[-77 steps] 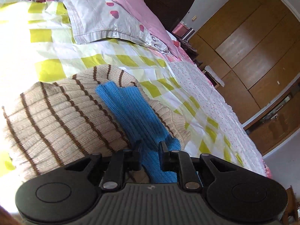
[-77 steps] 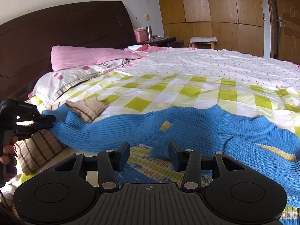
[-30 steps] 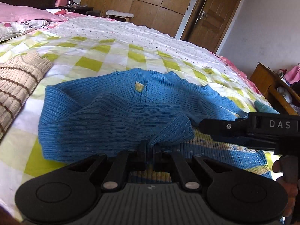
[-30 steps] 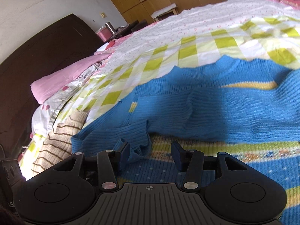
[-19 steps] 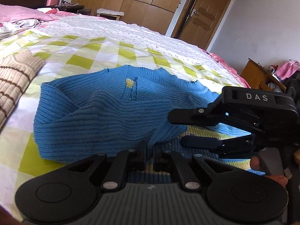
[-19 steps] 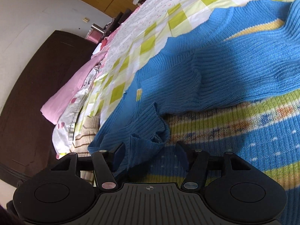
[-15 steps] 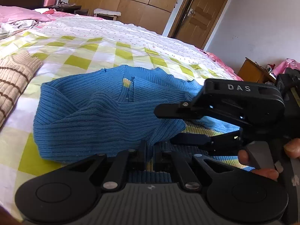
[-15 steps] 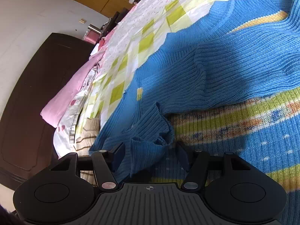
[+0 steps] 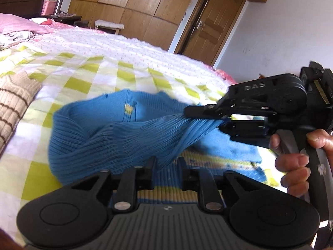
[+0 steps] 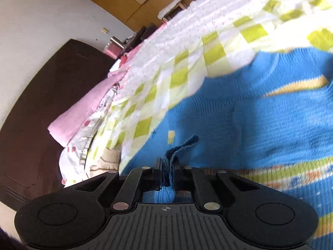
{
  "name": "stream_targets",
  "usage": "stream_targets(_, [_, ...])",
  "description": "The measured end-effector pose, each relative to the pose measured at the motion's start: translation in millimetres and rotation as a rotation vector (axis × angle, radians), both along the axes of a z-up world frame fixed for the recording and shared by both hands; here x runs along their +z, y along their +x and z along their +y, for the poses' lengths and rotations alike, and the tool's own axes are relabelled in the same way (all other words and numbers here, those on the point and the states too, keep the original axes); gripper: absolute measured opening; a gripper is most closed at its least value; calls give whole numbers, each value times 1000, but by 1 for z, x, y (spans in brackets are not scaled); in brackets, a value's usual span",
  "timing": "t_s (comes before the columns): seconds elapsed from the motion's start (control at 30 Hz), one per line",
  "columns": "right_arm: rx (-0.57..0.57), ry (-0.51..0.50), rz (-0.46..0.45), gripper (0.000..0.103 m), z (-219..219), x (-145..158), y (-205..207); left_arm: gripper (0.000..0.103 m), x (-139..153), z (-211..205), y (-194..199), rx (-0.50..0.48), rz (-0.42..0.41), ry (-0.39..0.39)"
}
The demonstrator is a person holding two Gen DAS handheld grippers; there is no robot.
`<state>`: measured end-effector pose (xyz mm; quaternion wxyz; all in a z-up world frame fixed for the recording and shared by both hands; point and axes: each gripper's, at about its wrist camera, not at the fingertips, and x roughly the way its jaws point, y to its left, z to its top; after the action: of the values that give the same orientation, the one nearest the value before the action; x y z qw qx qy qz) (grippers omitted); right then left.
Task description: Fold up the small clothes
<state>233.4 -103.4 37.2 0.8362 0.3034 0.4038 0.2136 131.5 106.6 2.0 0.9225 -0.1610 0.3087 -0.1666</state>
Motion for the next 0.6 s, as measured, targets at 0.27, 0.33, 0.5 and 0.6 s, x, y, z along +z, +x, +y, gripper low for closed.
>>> stream_targets(0.27, [-189, -3, -153, 10, -87, 33, -5, 35, 10, 3, 12, 46, -35, -25])
stream_targets(0.33, [-230, -38, -135, 10, -108, 22, -5, 35, 8, -4, 21, 45, -24, -11])
stream_targets(0.5, [-263, -130, -41, 10, -138, -23, -7, 35, -4, -29, 50, 38, 26, 76])
stream_targets(0.6, [-260, -119, -18, 10, -148, -40, -11, 35, -13, -41, 66, 37, 77, 130])
